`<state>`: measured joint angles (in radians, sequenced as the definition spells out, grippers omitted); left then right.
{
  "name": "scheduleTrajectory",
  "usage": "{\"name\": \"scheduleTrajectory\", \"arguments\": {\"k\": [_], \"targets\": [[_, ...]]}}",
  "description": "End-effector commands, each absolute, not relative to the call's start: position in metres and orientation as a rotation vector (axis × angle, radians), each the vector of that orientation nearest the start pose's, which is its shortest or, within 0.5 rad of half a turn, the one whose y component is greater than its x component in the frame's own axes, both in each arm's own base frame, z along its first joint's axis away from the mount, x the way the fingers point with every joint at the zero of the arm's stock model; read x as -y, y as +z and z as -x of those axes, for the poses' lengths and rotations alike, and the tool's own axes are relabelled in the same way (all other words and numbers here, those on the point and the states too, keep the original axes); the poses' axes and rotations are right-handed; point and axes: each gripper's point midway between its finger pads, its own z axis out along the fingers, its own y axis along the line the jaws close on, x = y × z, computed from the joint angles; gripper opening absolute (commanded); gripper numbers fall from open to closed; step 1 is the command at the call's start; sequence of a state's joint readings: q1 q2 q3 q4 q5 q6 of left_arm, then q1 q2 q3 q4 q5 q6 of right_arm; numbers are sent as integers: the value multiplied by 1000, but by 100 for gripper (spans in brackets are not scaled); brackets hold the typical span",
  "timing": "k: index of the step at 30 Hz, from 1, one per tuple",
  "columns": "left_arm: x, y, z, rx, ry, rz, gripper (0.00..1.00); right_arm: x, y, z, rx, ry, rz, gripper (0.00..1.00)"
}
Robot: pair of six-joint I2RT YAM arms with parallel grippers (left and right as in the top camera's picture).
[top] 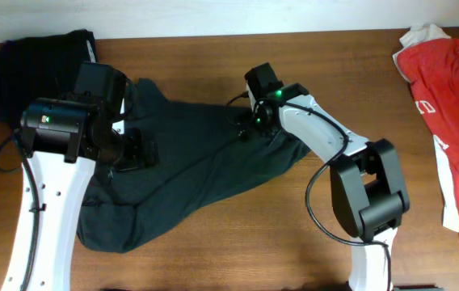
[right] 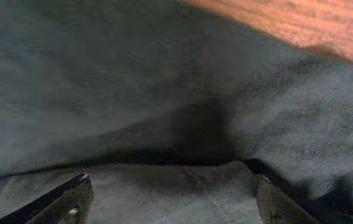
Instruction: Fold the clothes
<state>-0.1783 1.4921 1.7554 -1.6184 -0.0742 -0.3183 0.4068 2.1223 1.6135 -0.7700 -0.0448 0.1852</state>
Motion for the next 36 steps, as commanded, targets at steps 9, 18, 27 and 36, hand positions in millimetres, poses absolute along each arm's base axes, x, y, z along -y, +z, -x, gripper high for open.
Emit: {"name": "scheduleTrajectory", "arguments": {"k": [9, 18, 27, 36], "targets": [[36, 260, -271, -2892, 21, 226, 99, -175, 21, -438, -2865, 19, 281, 15], [29, 261, -274, -2872, 84, 234, 99, -111, 157, -368, -3041, -213, -102, 4], [8, 261, -272, -2868, 158, 305, 99, -50, 196, -210, -3041, -385, -383, 4], [22, 252, -256, -2963, 38, 293, 99, -24, 170, -196, -2941, 99, -621, 99]]}}
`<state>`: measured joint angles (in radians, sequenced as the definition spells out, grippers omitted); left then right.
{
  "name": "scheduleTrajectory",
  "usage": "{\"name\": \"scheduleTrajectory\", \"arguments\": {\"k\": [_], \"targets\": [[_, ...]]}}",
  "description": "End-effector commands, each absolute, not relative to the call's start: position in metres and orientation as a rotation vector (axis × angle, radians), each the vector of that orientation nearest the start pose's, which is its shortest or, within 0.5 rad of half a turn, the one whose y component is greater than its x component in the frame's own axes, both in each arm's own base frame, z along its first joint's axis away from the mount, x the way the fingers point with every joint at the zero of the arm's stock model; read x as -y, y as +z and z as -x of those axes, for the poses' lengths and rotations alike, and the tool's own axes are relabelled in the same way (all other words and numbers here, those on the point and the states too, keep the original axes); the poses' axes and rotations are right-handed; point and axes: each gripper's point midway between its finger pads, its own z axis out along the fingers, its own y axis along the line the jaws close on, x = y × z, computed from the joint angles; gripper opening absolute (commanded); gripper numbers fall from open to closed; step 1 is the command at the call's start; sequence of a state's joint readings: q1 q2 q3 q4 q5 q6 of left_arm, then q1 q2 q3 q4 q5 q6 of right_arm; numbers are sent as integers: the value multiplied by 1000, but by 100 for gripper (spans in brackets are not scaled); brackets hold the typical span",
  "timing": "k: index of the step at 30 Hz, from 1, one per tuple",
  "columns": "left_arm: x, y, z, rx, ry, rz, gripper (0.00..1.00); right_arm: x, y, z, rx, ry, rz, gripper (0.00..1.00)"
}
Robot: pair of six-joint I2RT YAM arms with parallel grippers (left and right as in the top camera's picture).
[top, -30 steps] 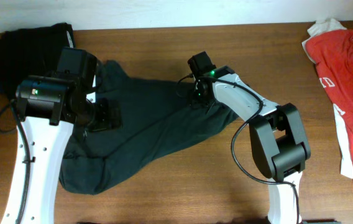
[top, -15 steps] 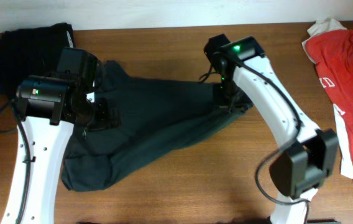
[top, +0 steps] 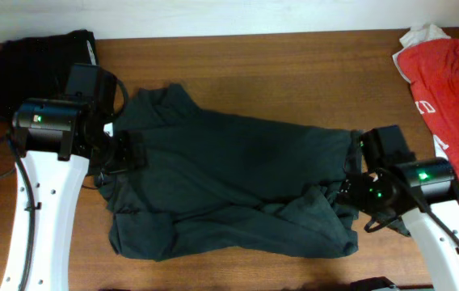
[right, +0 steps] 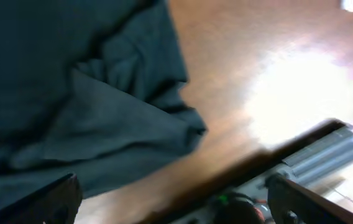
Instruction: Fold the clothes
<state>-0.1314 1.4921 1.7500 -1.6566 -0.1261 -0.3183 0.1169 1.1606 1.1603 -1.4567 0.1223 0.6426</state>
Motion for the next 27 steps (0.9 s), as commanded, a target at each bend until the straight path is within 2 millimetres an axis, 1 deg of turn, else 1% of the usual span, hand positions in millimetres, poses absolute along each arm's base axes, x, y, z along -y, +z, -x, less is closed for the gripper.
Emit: {"name": "scheduleTrajectory", "arguments": {"k": [1, 2, 3, 4, 5, 7, 8, 9, 11, 13, 15, 16, 17, 20, 21, 22, 23, 24, 25, 26, 27], "targets": [[23, 245, -254, -2987, 37, 293, 99, -29, 171, -199, -2942, 142, -590, 99], [23, 232, -250, -3025, 51, 295, 99, -32, 171, -202, -2937, 169, -587, 99], [23, 209, -244, -3082, 61, 299, 99, -35, 172, -205, -2927, 193, -583, 99], [28, 191, -241, -3118, 26, 301, 99, -36, 172, -207, -2919, 205, -580, 99], [35, 163, -238, -3156, -30, 307, 99, -36, 173, -210, -2908, 209, -577, 99], [34, 125, -230, -3192, -14, 395, 99, -36, 173, -212, -2901, 211, -575, 99], [34, 113, -227, -3201, -7, 418, 99, -36, 173, -211, -2902, 211, -575, 99], [33, 94, -223, -3209, 2, 481, 99, -36, 173, -211, -2902, 211, -575, 99], [31, 75, -208, -3277, 35, 496, 99, -36, 173, -211, -2902, 210, -575, 99], [30, 63, -198, -3315, 55, 502, 99, -36, 173, -211, -2902, 210, -575, 99], [30, 48, -200, -3292, 49, 525, 99, -36, 173, -211, -2902, 210, -575, 99], [25, 43, -203, -3265, 100, 550, 99, -36, 173, -211, -2902, 211, -575, 99], [13, 36, -208, -3222, 219, 623, 99, -36, 173, -211, -2904, 210, -576, 99], [4, 20, -222, -3196, 206, 705, 99, -36, 166, -207, -2923, 202, -580, 99], [-2, 14, -224, -3195, 207, 751, 99, -36, 163, -206, -2932, 198, -583, 99], [-8, 10, -222, -3207, 217, 789, 99, -36, 159, -205, -2937, 196, -583, 99], [-15, 9, -220, -3208, 243, 802, 92, -36, 157, -206, -2936, 196, -584, 99], [-17, 9, -219, -3214, 245, 800, 82, -36, 158, -207, -2931, 199, -582, 99], [-18, 10, -217, -3219, 248, 810, 69, -36, 158, -208, -2926, 200, -581, 99], [-19, 12, -216, -3237, 254, 770, 36, -35, 158, -209, -2922, 196, -581, 99], [-19, 15, -216, -3246, 256, 764, 17, -35, 158, -210, -2919, 192, -581, 99]]}}
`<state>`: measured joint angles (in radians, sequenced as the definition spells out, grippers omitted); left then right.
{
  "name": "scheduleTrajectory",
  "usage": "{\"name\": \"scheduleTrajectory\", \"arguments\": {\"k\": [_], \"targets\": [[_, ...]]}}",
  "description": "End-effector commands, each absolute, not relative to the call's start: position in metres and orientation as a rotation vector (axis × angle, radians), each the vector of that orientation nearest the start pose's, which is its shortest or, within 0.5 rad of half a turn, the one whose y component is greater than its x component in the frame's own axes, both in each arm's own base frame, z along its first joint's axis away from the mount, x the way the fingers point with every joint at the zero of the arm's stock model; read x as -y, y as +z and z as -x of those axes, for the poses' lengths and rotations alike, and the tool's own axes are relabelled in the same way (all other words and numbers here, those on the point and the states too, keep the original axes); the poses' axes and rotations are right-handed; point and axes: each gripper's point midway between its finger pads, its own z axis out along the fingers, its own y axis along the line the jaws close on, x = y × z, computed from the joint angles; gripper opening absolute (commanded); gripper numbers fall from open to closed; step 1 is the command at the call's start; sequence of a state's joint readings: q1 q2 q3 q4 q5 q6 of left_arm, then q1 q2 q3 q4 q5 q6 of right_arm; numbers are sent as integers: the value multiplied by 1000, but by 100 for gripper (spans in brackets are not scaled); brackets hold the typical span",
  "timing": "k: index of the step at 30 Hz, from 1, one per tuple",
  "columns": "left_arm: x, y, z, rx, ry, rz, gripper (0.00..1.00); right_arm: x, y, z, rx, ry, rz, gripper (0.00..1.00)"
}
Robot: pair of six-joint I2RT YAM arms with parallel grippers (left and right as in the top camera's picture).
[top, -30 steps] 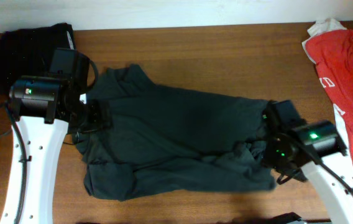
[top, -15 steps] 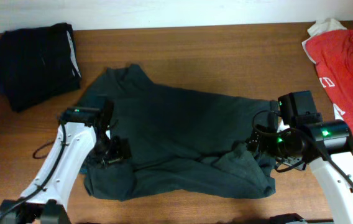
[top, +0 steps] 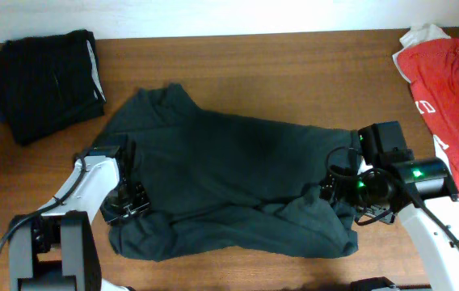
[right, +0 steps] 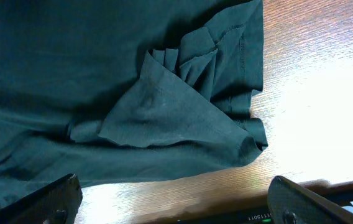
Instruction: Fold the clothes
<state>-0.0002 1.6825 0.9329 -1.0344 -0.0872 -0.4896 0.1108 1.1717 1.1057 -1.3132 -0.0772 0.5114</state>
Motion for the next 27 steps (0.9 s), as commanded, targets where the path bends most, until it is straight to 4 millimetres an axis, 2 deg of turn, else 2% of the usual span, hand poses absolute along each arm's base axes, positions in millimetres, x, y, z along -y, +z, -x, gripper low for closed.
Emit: {"name": "scheduleTrajectory", "arguments": {"k": [1, 3, 4, 5, 6, 7, 9, 11, 12, 13, 14, 16, 17, 18, 19, 20, 21, 22, 24, 25, 27], "targets": [[-19, 21, -216, -3257, 263, 765, 1, -35, 158, -210, -2918, 192, -580, 99], [-25, 36, -218, -3264, 331, 758, 1, -35, 158, -210, -2918, 192, -580, 99], [-29, 49, -218, -3269, 377, 752, 1, -35, 158, -210, -2918, 192, -580, 99], [-33, 74, -224, -3257, 408, 745, 1, -35, 158, -210, -2918, 192, -580, 99], [-33, 85, -227, -3239, 399, 744, 1, -35, 158, -210, -2917, 192, -580, 99], [-38, 103, -234, -3184, 423, 739, 1, -35, 158, -210, -2917, 192, -580, 99], [-64, 140, -234, -2999, 612, 858, 1, -35, 158, -210, -2918, 192, -580, 99], [-77, 157, -230, -2926, 625, 910, 6, -35, 158, -211, -2914, 194, -579, 99], [-83, 160, -222, -2924, 612, 964, 16, -35, 158, -212, -2909, 196, -579, 99], [-84, 160, -219, -2930, 601, 987, 21, -35, 158, -214, -2902, 199, -577, 99], [-82, 159, -220, -2935, 582, 992, 99, -36, 158, -216, -2899, 201, -576, 99], [-76, 156, -229, -2928, 502, 977, 99, -37, 154, -224, -2900, 201, -576, 99], [-68, 153, -240, -2942, 411, 904, 99, -37, 151, -231, -2893, 205, -573, 99], [-48, 149, -265, -2946, 192, 750, 97, -40, 146, -244, -2880, 216, -564, 99], [-27, 149, -290, -2914, -1, 591, 84, -45, 140, -257, -2881, 251, -511, 74], [-16, 151, -308, -2870, -73, 515, 61, -51, 134, -265, -2887, 287, -494, 47], [-11, 150, -325, -2825, -83, 477, 16, -56, 122, -277, -2907, 317, -496, 25], [-4, 143, -339, -2813, -91, 443, 1, -58, 103, -284, -2954, 309, -509, 11], [7, 113, -346, -2891, -84, 413, 1, -58, 64, -288, -3057, 274, -545, 7], [13, 85, -348, -2966, -71, 397, 0, -58, 39, -289, -3117, 250, -597, 4], [13, 57, -347, -3042, -55, 407, 1, -58, 22, -287, -3161, 232, -618, 4]]}}
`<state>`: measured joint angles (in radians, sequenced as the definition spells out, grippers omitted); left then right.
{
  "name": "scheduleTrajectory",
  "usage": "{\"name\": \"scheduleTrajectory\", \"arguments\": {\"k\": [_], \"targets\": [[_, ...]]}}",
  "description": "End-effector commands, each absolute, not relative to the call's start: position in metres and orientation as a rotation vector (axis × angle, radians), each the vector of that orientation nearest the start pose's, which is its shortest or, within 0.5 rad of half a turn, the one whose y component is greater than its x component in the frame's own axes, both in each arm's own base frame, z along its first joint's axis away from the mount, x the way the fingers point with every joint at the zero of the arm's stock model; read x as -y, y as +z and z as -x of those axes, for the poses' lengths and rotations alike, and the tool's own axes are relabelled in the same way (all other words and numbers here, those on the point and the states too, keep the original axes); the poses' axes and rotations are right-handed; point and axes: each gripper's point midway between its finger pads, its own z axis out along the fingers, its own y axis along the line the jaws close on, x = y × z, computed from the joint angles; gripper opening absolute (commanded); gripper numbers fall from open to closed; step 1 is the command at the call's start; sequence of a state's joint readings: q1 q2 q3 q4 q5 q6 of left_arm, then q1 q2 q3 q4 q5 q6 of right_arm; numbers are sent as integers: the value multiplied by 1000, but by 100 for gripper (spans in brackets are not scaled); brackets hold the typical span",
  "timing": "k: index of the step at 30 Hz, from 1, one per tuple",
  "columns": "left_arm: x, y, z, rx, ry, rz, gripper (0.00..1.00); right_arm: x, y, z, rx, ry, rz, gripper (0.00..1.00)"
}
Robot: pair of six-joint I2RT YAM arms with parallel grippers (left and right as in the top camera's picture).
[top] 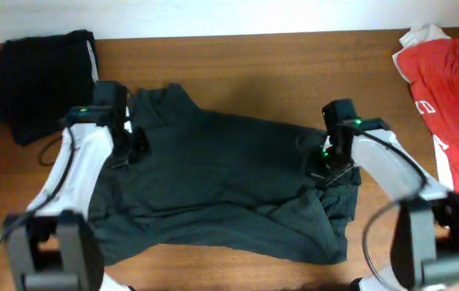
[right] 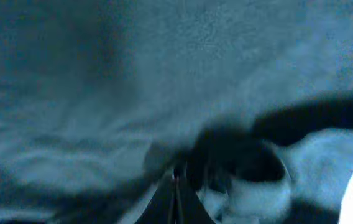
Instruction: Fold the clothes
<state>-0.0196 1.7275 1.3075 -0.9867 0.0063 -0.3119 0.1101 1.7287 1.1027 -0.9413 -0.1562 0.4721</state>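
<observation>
A dark green shirt [top: 229, 186] lies spread across the wooden table, its lower right corner [top: 326, 218] bunched in folds. My right gripper [top: 325, 162] is down on the shirt's right side. In the right wrist view its fingertips [right: 176, 186] meet in a point, pressed into the cloth [right: 164, 81], so the right gripper [right: 176, 186] is shut on the shirt. My left gripper [top: 131, 141] rests low on the shirt's left side near the sleeve. Its jaws are hidden under the wrist.
A pile of folded black clothes [top: 40, 69] sits at the back left corner. A red and white garment [top: 448, 105] lies along the right edge of the table [top: 254, 65]. Both arms reach in from the front edge.
My right gripper was open above the bunched lower right corner; now it is shut, down in the cloth farther up the right side. My left gripper has moved from the lower left hem up to the sleeve area.
First the shirt lay bunched diagonally with both grippers on it, the right one open. Then it lay spread wide, the right gripper open at its right edge. Then the left gripper sat at the lower left hem. Now both grippers are on the upper sides.
</observation>
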Motion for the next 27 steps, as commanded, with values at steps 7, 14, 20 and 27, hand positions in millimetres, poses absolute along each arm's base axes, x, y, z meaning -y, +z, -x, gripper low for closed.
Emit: {"name": "scheduleTrajectory", "arguments": {"k": [7, 14, 20, 27], "targets": [[26, -19, -325, -3283, -105, 444, 0, -57, 2, -283, -3211, 200, -680, 4], [27, -24, -356, -3158, -134, 419, 1, -58, -22, -304, -3166, 205, -664, 5], [27, -66, -389, -3069, -152, 413, 1, -66, -42, -348, -3020, 297, -621, 10], [-22, -56, -457, -2722, -7, 651, 1, -38, 8, -448, -2701, 290, -518, 9]]}}
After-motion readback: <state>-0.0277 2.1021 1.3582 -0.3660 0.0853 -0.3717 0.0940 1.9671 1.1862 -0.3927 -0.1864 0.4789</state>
